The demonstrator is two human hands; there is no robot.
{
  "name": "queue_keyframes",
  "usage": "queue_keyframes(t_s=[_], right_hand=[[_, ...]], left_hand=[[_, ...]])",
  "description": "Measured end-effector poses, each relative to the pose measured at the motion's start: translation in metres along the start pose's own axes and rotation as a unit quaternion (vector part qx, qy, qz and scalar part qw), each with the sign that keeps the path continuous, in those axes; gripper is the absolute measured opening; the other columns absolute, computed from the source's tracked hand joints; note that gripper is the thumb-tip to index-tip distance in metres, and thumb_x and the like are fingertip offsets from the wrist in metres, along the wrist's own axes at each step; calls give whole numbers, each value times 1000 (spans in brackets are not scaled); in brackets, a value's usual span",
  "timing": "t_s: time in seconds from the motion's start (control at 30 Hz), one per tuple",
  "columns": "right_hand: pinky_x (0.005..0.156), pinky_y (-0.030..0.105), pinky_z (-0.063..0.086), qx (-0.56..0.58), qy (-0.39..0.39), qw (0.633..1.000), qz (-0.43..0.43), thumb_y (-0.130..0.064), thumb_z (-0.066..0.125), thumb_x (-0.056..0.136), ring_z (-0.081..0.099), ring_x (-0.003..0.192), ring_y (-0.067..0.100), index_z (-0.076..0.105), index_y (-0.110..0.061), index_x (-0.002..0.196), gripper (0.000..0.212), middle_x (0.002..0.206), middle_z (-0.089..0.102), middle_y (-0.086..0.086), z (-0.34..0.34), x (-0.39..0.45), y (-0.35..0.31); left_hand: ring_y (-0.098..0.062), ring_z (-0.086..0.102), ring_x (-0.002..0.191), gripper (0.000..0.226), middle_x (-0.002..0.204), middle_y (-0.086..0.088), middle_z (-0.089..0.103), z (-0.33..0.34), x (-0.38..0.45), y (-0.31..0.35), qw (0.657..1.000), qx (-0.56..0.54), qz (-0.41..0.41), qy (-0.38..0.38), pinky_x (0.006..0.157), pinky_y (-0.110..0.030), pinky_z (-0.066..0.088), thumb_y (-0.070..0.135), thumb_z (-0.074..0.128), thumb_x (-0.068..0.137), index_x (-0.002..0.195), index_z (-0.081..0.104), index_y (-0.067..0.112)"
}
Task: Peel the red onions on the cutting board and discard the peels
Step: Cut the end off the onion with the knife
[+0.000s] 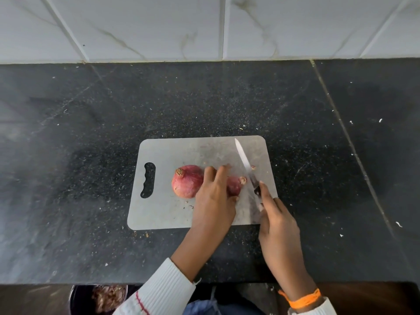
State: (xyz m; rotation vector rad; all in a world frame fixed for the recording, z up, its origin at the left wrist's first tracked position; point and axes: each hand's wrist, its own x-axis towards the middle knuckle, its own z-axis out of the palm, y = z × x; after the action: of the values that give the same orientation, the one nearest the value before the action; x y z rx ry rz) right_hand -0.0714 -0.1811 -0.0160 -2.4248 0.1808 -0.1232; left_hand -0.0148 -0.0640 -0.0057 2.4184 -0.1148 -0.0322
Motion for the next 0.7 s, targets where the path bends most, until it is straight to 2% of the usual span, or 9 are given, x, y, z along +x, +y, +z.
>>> queue_keyframes(t_s=[0.1,0.17,0.23,0.27,0.37,0.53,0.6,0.7], right_hand=[[78,27,48,46,23,999,-8,3,48,89,60,93,18,41,-16,139,54,109,61,6,2,0,0],[86,14,42,93,37,995,-1,-1,49,91,56,102,9,43,-14,138,49,114,58,-4,3,1,-1],[86,5,39,140,47,989,16,-11,53,92,54,105,-3,51,-13,130,39,115,58,-11,3,6,-4],[81,4,41,162,49,985,28,-16,55,91,56,98,-8,56,-15,123,32,109,61,-15,3,10,-6],[66,9,45,213,39,974,62,-21,64,86,59,81,-8,61,-21,102,16,85,64,-16,6,27,-10],[75,33,54,250,-4,964,92,-13,73,78,63,78,7,64,-17,91,16,83,67,-7,18,44,-10],[78,34,53,260,17,960,100,-8,70,79,62,82,6,63,-18,93,19,85,65,-10,21,46,-9],[76,25,50,240,49,964,107,-7,69,80,60,81,3,62,-19,97,22,86,62,-16,22,50,-7]], left_hand=[[-24,59,99,49,126,-5,47,-4,-5,0,999,25,20,-14,81,-23,46,-7,61,76,122,56,8],[-22,57,108,48,129,-4,51,-6,-6,-1,999,29,28,-11,86,-18,41,-8,59,78,124,55,7],[-20,55,111,50,129,-3,53,-7,-7,-2,999,29,24,-9,88,-19,42,-6,58,80,127,53,9],[-20,56,110,50,128,-2,55,-7,-7,-3,999,27,20,-11,88,-21,43,-5,58,80,127,52,10],[-20,58,102,46,118,-2,61,-7,-10,-4,1000,13,15,-13,82,-26,47,-3,60,80,122,54,13],[-20,57,97,41,112,-2,62,-6,-11,-5,1000,6,25,-10,73,-25,45,0,61,80,117,55,15],[-20,57,98,41,114,-3,62,-5,-11,-5,1000,8,25,-7,74,-25,45,1,60,80,118,54,14],[-23,55,100,35,113,-5,61,-4,-10,-5,999,26,30,-5,77,-28,44,4,60,82,116,55,10]])
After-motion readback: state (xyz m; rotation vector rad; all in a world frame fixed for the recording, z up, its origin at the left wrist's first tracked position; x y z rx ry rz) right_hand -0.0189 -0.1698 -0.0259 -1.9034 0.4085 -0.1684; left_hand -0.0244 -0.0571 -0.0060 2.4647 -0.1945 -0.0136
